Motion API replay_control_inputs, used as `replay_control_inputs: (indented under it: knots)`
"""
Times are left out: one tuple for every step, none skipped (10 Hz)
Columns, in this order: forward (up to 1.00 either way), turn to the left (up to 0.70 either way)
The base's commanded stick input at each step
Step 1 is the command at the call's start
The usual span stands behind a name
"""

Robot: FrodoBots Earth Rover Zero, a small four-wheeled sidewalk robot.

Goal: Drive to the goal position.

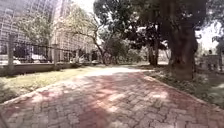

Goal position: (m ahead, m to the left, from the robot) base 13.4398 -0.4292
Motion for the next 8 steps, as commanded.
replay_control_inputs:
  knots:
    - [0.70, 0.00]
    - [0.70, 0.00]
    - [0.70, -0.07]
    - [0.70, -0.25]
    - [0.70, -0.35]
    - [0.70, -0.35]
    - [0.70, 0.00]
    - [0.70, 0.00]
